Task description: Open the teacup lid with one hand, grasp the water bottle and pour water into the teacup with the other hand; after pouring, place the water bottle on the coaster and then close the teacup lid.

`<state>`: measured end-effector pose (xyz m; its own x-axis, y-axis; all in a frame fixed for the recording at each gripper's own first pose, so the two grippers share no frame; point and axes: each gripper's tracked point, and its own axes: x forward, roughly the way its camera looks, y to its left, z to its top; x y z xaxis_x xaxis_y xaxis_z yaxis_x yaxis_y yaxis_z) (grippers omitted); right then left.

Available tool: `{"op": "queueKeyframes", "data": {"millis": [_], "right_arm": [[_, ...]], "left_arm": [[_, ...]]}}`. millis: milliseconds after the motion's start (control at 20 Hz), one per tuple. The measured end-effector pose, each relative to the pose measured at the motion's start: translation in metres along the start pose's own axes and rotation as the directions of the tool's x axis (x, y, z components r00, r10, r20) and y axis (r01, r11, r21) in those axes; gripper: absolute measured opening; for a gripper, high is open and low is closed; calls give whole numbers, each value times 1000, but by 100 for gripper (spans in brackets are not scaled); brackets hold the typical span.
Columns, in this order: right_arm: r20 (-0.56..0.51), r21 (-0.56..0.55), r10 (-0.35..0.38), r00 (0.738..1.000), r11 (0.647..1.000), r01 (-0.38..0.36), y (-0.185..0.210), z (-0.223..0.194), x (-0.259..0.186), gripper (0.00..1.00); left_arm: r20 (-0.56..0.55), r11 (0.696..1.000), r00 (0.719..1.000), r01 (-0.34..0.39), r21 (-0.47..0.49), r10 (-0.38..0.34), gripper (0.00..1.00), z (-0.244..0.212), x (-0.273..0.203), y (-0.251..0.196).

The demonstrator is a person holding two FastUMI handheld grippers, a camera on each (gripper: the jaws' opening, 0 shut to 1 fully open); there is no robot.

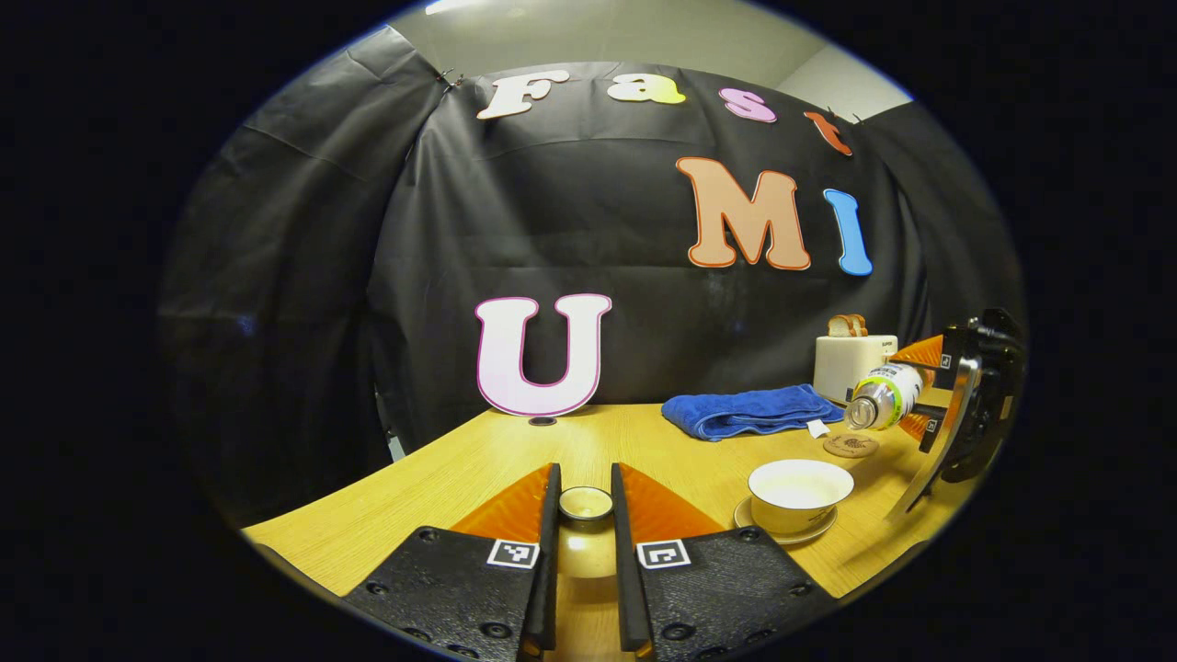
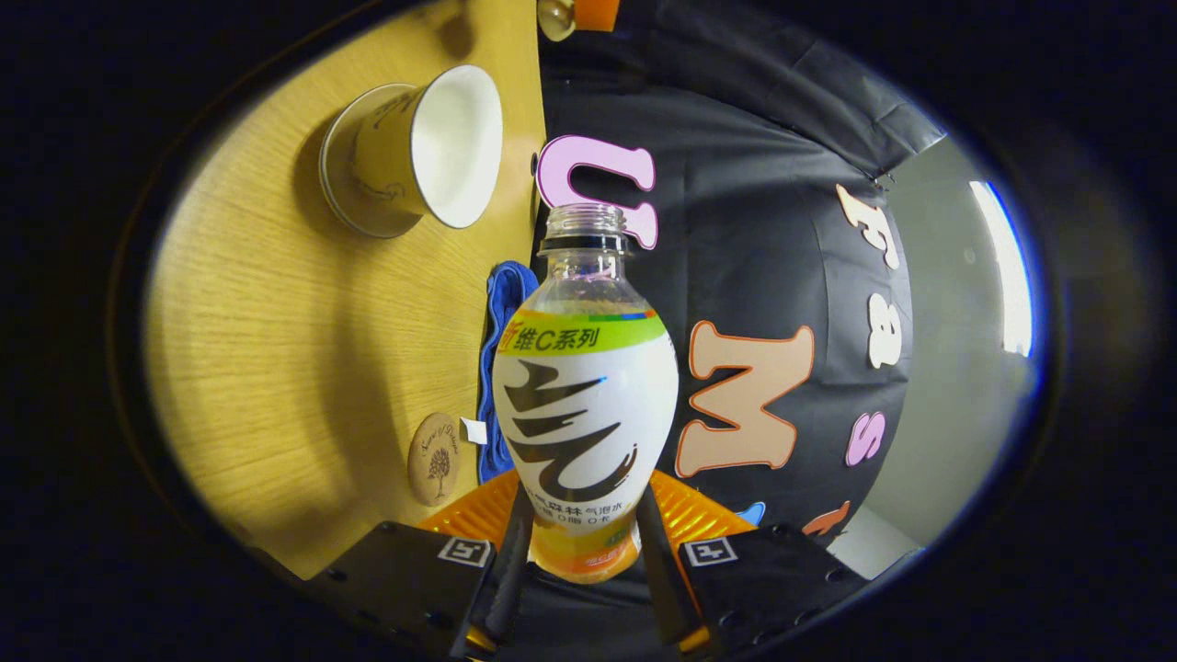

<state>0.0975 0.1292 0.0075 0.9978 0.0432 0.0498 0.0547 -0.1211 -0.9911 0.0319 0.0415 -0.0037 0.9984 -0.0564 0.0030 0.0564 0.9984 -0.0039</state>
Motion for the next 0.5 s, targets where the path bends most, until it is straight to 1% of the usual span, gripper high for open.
{"op": "queueKeyframes", "data": {"millis": [200,300,500], "right_arm": [[25,-96,-51,998,994,53,-8,5,-2,61],[35,-122,-58,998,991,62,-9,7,-4,61],[63,-191,-92,994,976,102,-14,12,-6,61]], "left_arm": [[0,1000,1000,0,0,0,24,0,0,0],[-1,1000,1000,0,0,0,24,0,0,1],[-1,1000,1000,0,-1,0,24,1,0,1]]}}
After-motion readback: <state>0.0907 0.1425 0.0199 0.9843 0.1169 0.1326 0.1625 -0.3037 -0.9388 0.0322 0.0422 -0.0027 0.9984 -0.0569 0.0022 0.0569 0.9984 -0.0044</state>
